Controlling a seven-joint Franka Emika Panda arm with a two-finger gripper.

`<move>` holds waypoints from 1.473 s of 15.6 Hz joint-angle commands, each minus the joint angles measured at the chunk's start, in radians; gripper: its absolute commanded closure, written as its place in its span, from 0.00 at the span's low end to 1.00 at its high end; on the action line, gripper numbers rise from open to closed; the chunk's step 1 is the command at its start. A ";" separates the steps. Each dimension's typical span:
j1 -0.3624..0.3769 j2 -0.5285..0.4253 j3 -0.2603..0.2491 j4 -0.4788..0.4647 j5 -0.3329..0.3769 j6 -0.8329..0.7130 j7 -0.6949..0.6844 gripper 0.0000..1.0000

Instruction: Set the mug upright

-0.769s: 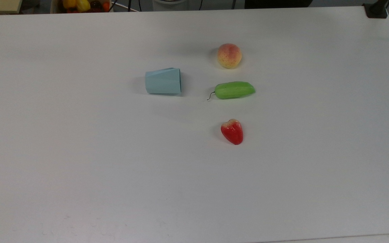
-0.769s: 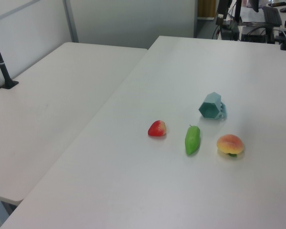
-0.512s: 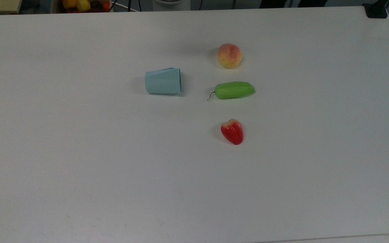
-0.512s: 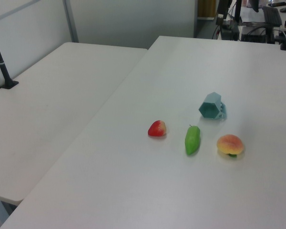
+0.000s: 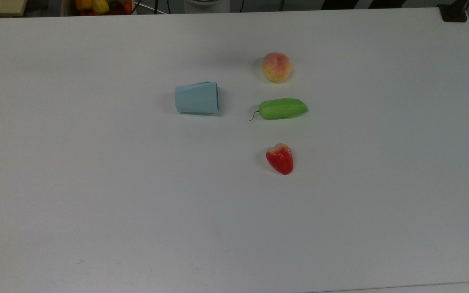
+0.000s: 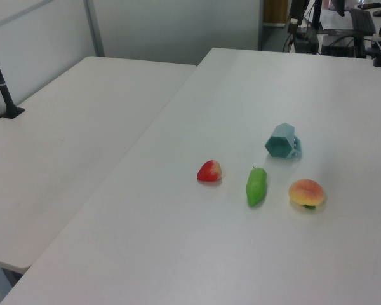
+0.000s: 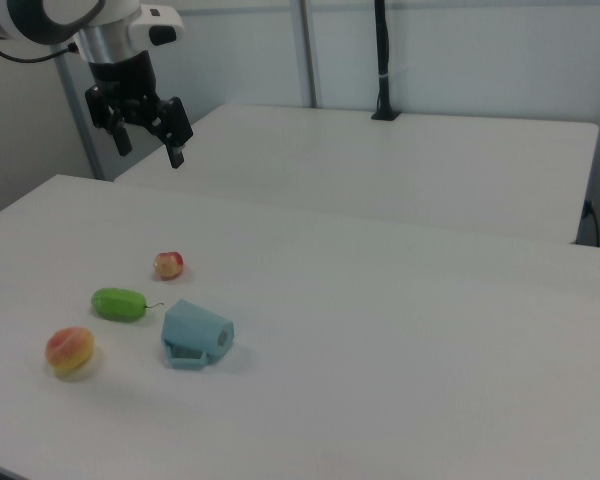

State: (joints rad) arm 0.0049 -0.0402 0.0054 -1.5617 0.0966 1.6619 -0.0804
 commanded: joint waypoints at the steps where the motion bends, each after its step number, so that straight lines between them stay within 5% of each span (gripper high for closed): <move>1: -0.011 -0.032 0.005 -0.032 -0.006 -0.011 -0.021 0.00; 11: -0.006 -0.021 0.054 -0.053 -0.023 -0.014 0.046 0.00; 23: 0.020 0.071 0.218 -0.199 -0.288 0.102 0.434 0.00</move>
State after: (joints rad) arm 0.0165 0.0288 0.1919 -1.6968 -0.1313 1.7017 0.2436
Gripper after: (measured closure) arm 0.000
